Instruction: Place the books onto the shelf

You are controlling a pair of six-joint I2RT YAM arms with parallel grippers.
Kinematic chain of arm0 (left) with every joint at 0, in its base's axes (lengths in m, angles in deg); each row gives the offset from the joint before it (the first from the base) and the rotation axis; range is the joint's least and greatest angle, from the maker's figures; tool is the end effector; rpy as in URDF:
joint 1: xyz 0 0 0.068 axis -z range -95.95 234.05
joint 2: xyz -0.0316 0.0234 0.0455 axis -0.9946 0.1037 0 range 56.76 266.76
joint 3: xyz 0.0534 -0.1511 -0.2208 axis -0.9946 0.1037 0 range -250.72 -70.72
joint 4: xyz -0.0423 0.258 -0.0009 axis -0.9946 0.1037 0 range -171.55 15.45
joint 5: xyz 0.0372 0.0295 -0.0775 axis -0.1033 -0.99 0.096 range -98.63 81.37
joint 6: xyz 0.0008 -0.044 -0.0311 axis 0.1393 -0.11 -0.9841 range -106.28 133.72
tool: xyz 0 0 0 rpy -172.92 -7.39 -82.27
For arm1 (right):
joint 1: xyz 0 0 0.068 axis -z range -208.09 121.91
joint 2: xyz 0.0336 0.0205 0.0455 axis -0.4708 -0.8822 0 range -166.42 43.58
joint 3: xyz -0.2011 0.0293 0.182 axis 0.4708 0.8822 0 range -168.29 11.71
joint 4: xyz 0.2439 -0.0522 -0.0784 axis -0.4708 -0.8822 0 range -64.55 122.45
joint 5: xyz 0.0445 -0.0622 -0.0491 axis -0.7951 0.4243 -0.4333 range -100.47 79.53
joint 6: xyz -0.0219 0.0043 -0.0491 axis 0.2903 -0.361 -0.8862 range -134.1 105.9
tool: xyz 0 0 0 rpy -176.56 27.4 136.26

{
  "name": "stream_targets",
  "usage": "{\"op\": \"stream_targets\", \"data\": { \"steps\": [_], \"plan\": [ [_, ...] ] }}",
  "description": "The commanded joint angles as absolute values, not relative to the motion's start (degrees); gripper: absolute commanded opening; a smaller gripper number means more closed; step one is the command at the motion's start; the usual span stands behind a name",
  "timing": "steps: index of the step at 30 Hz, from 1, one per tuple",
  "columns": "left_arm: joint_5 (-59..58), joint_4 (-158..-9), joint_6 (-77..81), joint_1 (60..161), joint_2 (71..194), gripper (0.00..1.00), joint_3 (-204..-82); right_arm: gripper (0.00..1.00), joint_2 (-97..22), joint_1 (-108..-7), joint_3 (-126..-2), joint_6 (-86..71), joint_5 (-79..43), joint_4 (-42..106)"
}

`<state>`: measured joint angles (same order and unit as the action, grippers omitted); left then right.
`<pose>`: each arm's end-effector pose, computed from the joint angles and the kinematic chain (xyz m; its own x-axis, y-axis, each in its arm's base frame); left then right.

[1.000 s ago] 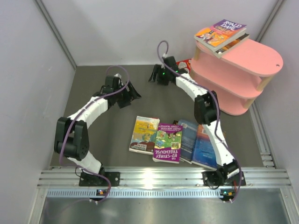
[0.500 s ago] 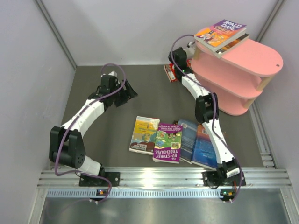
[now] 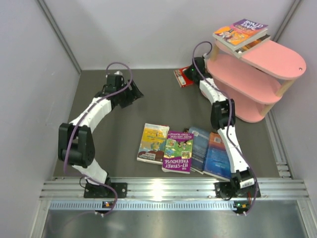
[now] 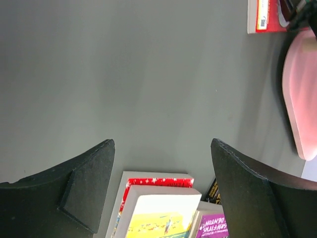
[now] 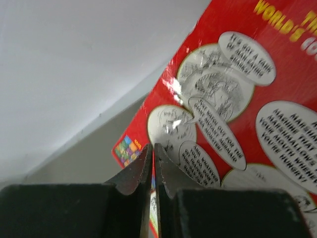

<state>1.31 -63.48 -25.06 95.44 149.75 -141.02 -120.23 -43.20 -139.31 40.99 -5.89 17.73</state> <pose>0.3571 -0.0783 0.2668 -0.7010 -0.4882 -0.5199 -0.1494 0.8134 -0.5623 0.6020 0.1595 0.1408 -0.4122 0.7354 -0.5379 0.2561 0.6601 0.7062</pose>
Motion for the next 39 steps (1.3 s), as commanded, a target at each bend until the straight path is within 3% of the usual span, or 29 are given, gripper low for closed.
{"op": "stream_targets", "data": {
  "steps": [1, 10, 17, 20, 21, 23, 26, 32, 33, 36, 39],
  "plan": [
    [3.93, -65.38, -24.07, 93.72, 152.81, 0.83, -145.33, 0.05, -121.66, -44.08, -141.48, 38.12, -22.49, -3.38],
    [9.38, -66.52, -25.57, 92.84, 157.56, 0.82, -146.31, 0.04, -118.67, -56.56, -138.33, 16.67, -29.36, -24.74],
    [10.36, -65.90, -25.74, 92.40, 157.40, 0.80, -145.08, 0.00, -112.70, -57.27, -139.80, 17.80, -40.88, -12.86],
    [10.44, -66.08, -26.00, 92.22, 157.31, 0.80, -145.08, 0.23, -108.66, -54.73, -140.27, 24.17, -40.98, 3.79],
    [10.53, -65.99, -26.01, 92.22, 157.31, 0.80, -145.43, 0.36, -104.82, -53.76, -133.82, 26.57, -38.62, 9.02],
    [10.80, -65.90, -26.27, 92.22, 157.13, 0.80, -145.60, 0.44, -100.49, -51.04, -124.65, 32.10, -34.14, 25.24],
    [10.45, -65.99, -26.36, 92.22, 156.34, 0.80, -145.25, 0.41, -98.54, -49.54, -119.34, 30.13, -19.47, 32.00],
    [10.10, -66.34, -27.41, 92.22, 154.41, 0.80, -143.50, 0.33, -112.31, -49.71, -135.65, 18.80, 13.38, 44.84],
    [10.18, -66.26, -27.59, 92.22, 153.97, 0.80, -143.50, 0.27, -115.91, -49.45, -140.73, 17.46, 21.26, 44.93],
    [10.09, -65.64, -27.76, 92.22, 152.74, 0.80, -143.58, 0.09, -116.91, -46.99, -138.86, 18.24, 26.60, 41.62],
    [8.69, -64.94, -26.89, 92.22, 151.60, 0.80, -142.88, 0.06, -118.31, -44.44, -140.78, 18.77, 25.66, 27.57]
  ]
}}
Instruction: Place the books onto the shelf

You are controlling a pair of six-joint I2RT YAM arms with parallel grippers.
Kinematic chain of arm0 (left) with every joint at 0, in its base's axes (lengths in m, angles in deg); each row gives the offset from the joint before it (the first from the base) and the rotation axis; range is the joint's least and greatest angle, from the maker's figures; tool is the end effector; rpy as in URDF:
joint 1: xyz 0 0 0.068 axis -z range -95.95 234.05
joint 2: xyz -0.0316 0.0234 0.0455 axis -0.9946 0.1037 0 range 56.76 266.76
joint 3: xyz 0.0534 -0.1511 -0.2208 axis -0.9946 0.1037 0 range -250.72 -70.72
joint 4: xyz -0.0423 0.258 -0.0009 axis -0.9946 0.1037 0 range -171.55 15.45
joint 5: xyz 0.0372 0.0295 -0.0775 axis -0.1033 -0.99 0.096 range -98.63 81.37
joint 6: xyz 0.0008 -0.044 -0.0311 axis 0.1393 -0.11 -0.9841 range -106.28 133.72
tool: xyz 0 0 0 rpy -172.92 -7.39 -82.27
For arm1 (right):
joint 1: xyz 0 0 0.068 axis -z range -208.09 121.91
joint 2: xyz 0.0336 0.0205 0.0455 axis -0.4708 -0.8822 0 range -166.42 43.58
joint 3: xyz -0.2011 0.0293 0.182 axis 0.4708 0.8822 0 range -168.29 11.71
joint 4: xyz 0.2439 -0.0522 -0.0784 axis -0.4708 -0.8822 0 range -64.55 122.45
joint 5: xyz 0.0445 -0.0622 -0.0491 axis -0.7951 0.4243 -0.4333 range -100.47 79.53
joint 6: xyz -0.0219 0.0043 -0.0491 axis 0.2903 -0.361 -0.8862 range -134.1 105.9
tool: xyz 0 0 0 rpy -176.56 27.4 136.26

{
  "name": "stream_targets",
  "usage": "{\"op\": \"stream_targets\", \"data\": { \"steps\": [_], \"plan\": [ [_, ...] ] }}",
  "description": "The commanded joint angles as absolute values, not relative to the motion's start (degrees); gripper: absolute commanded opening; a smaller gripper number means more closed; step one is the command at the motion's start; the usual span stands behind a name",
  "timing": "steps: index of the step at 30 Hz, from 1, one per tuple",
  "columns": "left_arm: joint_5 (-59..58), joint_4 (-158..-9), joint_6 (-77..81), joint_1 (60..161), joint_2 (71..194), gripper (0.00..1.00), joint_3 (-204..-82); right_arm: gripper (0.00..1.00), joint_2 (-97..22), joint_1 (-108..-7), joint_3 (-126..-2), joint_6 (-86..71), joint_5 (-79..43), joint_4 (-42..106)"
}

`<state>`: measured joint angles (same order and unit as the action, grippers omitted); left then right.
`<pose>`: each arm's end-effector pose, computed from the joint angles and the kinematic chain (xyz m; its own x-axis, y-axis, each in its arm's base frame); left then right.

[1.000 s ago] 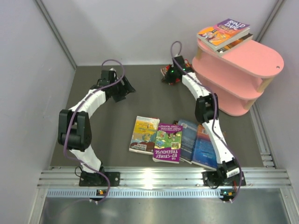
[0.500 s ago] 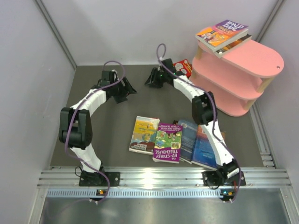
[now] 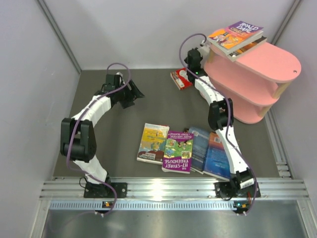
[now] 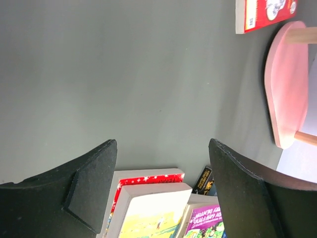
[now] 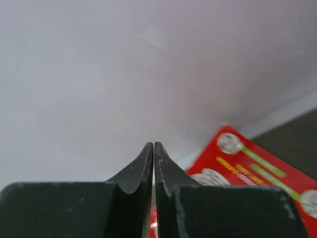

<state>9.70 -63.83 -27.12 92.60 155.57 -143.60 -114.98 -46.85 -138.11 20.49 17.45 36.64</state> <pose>0.3790 -0.0684 0.2469 -0.7558 -0.5142 -0.4055 -0.1694 0.7517 -0.6374 0.5944 0.1842 0.2237 0.0278 0.5392 -0.8417 0.1725 0.8269 0.5353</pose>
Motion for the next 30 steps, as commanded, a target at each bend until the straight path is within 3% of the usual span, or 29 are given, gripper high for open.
{"op": "stream_targets", "data": {
  "steps": [1, 6, 11, 14, 15, 18, 20, 22, 23, 26, 27, 28, 29, 30],
  "plan": [
    [7.99, -64.76, -26.71, 92.13, 151.42, 0.80, -142.62, 0.02, -118.06, -43.22, -141.39, 21.64, 22.69, 23.70],
    [8.95, -65.46, -27.76, 90.21, 151.50, 0.80, -141.91, 0.06, -115.87, -40.66, -140.10, 28.24, 6.35, 9.37],
    [11.06, -66.08, -29.43, 88.44, 153.87, 0.79, -144.89, 0.05, -121.02, -42.67, -139.64, 45.73, -28.31, 0.90],
    [11.41, -66.08, -29.26, 88.35, 154.41, 0.79, -145.43, 0.07, -121.83, -49.16, -138.42, 46.54, -36.98, -2.61],
    [11.59, -65.82, -29.34, 88.27, 154.49, 0.79, -145.34, 0.09, -121.74, -50.92, -140.15, 44.54, -34.84, -6.10],
    [11.85, -64.85, -28.82, 88.09, 154.14, 0.79, -144.90, 0.09, -120.42, -56.29, -134.63, 42.23, -42.35, -3.41],
    [11.68, -63.97, -27.94, 88.00, 153.36, 0.79, -144.38, 0.09, -122.09, -58.40, -139.52, 39.00, -43.00, -7.88],
    [10.89, -63.88, -27.24, 88.00, 152.65, 0.79, -143.76, 0.11, -117.81, -58.41, -136.24, 35.31, -41.07, -0.66],
    [10.80, -64.14, -26.97, 87.91, 152.21, 0.79, -143.06, 0.15, -115.09, -57.97, -129.77, 34.86, -40.02, 4.02],
    [10.44, -64.41, -26.62, 87.91, 152.47, 0.79, -142.44, 0.32, -111.73, -54.90, -134.16, 34.15, -38.78, 13.16],
    [10.71, -64.41, -26.71, 87.91, 152.82, 0.79, -142.53, 0.49, -108.77, -53.94, -132.62, 34.84, -36.69, 17.82],
    [11.49, -64.50, -27.23, 87.91, 153.17, 0.79, -142.79, 0.56, -106.21, -52.10, -129.30, 36.85, -34.84, 22.74],
    [12.20, -64.85, -27.76, 87.91, 153.79, 0.78, -143.31, 0.75, -100.97, -51.12, -122.05, 37.66, -28.82, 31.49],
    [12.64, -65.20, -28.20, 87.91, 154.14, 0.78, -143.49, 0.83, -99.35, -50.50, -119.54, 37.84, -25.36, 34.45]
  ]
}}
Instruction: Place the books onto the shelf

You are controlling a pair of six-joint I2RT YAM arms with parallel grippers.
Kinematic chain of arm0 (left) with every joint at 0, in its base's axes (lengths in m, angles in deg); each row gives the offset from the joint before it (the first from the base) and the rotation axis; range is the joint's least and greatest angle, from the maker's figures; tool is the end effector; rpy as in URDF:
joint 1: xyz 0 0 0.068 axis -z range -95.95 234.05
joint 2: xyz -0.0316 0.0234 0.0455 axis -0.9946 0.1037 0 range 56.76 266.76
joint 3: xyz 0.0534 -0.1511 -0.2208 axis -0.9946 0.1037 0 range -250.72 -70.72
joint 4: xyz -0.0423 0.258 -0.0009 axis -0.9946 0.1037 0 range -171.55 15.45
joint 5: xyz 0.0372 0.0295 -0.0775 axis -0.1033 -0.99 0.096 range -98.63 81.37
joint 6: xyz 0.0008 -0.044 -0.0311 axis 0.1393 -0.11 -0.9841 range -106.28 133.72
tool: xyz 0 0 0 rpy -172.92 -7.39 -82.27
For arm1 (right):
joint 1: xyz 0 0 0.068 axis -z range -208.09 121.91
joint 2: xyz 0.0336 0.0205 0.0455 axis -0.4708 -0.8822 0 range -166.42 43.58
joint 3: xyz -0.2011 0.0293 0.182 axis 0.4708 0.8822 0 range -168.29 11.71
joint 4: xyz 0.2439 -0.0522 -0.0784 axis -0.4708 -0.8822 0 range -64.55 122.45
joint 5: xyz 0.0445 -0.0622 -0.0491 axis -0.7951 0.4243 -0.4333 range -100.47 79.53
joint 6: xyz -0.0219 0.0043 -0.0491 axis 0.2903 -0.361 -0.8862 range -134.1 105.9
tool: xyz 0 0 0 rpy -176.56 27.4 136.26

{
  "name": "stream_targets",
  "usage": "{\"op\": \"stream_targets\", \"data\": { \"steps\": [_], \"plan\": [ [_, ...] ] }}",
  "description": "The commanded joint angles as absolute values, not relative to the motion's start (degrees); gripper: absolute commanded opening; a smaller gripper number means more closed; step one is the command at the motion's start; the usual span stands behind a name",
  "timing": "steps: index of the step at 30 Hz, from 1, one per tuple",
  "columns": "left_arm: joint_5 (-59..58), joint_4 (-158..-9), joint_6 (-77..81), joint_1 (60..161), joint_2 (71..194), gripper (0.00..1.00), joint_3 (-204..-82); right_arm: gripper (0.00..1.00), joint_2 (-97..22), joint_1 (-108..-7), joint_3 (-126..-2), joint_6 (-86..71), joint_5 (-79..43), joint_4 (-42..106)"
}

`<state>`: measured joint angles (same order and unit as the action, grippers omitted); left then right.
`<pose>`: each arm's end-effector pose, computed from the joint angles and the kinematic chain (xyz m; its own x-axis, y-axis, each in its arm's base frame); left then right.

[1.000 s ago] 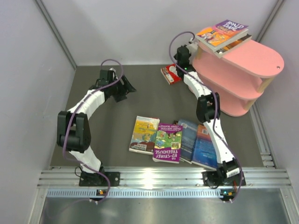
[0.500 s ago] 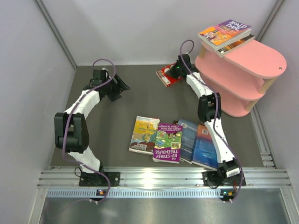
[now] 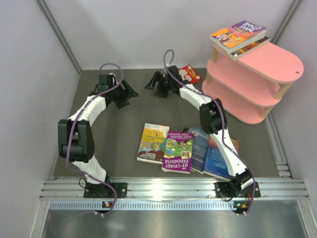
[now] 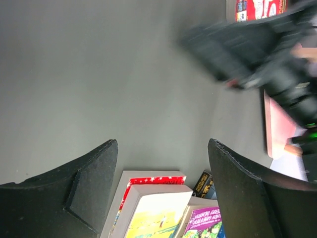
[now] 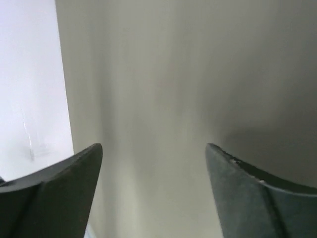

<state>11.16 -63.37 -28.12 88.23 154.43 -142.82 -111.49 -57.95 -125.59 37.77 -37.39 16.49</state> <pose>0.3778 -0.0398 0.2492 -0.7222 -0.5766 -0.3820 -0.2273 0.7195 -0.6563 0.5114 0.3121 0.1484 -0.9034 0.2901 -0.3158 -0.0970 0.5792 0.8094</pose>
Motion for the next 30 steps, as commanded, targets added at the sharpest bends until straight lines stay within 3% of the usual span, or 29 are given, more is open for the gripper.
{"op": "stream_targets", "data": {
  "steps": [1, 4, 8, 11, 14, 16, 18, 20, 25, 26, 30],
  "plan": [
    [13.16, -65.37, -29.16, 88.00, 154.40, 0.78, -143.58, 0.87, -98.55, -49.11, -118.73, 36.01, -22.11, 35.43],
    [14.31, -65.73, -29.87, 88.00, 154.76, 0.77, -144.02, 0.88, -100.82, -47.34, -123.02, 29.09, -7.70, 35.44],
    [14.05, -64.32, -29.43, 88.00, 153.80, 0.77, -143.94, 0.77, -109.49, -46.11, -129.77, 27.47, 13.72, 38.60],
    [13.70, -62.48, -28.91, 88.00, 152.83, 0.77, -144.37, 0.73, -116.01, -45.66, -137.94, 24.40, 22.27, 38.26],
    [12.03, -60.81, -27.42, 87.91, 151.34, 0.77, -144.46, 0.61, -116.91, -44.35, -137.36, 23.78, 24.85, 34.14],
    [10.72, -60.19, -26.45, 87.83, 150.72, 0.77, -144.29, 0.59, -117.43, -42.86, -137.18, 23.50, 23.02, 30.72],
    [10.18, -60.28, -26.36, 87.39, 150.19, 0.77, -144.02, 0.48, -117.18, -41.80, -138.94, 25.44, 21.51, 23.25],
    [10.18, -60.72, -26.62, 86.51, 150.36, 0.77, -144.02, 0.45, -117.00, -40.57, -139.72, 26.41, 20.13, 15.99],
    [12.72, -62.47, -29.08, 84.49, 152.47, 0.77, -145.42, 0.45, -119.36, -36.61, -139.80, 39.51, 0.11, -0.83],
    [12.99, -62.82, -29.34, 82.92, 152.82, 0.77, -145.69, 0.52, -120.33, -37.05, -141.21, 37.51, -1.23, -2.16],
    [15.01, -62.83, -29.78, 81.94, 154.84, 0.76, -147.45, 0.51, -118.14, -38.10, -138.32, 33.64, -2.65, -8.91]
  ]
}}
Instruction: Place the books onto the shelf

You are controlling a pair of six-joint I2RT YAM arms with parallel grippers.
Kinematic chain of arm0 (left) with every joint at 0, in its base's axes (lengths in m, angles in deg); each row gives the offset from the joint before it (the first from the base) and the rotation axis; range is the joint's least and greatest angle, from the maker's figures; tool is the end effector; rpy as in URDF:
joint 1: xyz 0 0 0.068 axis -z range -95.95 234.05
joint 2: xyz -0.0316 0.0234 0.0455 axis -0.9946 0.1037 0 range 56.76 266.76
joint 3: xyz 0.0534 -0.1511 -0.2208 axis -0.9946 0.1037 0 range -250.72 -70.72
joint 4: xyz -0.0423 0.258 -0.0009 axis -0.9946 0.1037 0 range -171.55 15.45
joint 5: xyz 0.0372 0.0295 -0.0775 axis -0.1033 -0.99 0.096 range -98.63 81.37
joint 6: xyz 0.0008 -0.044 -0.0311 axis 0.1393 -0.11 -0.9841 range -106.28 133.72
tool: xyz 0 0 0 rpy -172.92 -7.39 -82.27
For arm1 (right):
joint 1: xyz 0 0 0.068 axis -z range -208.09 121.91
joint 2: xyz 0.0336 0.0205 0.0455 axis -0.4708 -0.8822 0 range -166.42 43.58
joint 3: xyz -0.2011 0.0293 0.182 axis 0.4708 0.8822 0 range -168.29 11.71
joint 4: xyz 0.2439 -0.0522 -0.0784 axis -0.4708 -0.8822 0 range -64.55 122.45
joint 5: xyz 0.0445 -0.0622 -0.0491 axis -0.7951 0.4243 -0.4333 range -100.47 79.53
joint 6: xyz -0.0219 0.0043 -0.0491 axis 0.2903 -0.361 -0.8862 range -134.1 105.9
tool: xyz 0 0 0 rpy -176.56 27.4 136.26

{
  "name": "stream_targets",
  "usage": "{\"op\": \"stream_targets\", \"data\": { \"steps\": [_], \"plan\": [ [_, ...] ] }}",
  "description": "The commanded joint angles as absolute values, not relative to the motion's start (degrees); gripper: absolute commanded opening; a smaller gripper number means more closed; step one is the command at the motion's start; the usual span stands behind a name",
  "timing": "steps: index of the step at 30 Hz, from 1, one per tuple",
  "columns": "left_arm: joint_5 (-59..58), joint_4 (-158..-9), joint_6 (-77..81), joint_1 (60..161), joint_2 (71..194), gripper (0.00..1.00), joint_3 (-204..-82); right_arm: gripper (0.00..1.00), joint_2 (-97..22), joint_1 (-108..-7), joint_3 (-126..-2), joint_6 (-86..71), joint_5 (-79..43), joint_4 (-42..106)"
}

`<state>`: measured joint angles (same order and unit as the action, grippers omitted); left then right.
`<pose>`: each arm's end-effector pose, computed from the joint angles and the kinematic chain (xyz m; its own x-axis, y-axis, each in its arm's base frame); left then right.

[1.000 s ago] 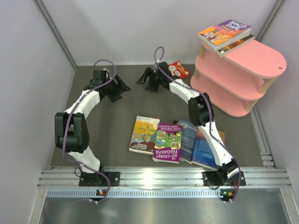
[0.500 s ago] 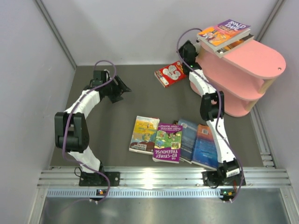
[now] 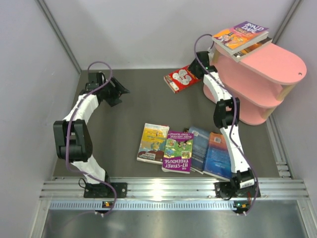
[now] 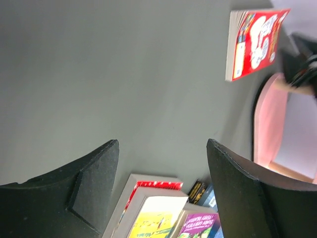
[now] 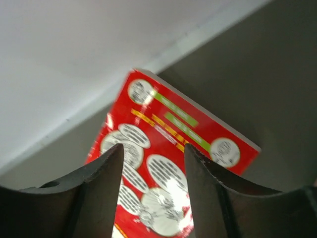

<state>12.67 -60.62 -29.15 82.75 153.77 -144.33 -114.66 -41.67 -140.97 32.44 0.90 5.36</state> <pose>0.3777 -0.0044 0.2585 -0.6743 -0.6494 -0.3516 -0.3005 0.6762 -0.6727 0.5912 0.1355 0.1886 -0.4107 0.6328 -0.6564 0.3332 0.7743 0.5380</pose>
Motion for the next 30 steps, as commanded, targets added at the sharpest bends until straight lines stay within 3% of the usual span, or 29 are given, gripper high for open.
{"op": "stream_targets", "data": {
  "steps": [1, 5, 10, 15, 30],
  "plan": [
    [15.36, -62.65, -29.87, 81.76, 155.37, 0.76, -147.80, 0.53, -118.23, -38.19, -139.28, 31.97, -1.87, -10.42],
    [16.68, -62.39, -29.87, 81.59, 156.08, 0.75, -147.45, 0.38, -116.83, -39.42, -137.88, 23.09, 2.61, -17.02],
    [18.09, -62.48, -29.17, 81.59, 156.17, 0.75, -146.75, 0.30, -117.00, -42.14, -137.88, 14.12, 4.20, -20.98],
    [19.32, -62.56, -28.38, 81.59, 156.96, 0.75, -147.01, 0.36, -116.82, -49.86, -137.97, -4.58, 8.85, -20.63],
    [24.07, -64.06, -30.49, 81.59, 160.30, 0.73, -146.04, 0.37, -111.99, -56.82, -130.07, 2.94, -17.23, -25.90]
  ]
}}
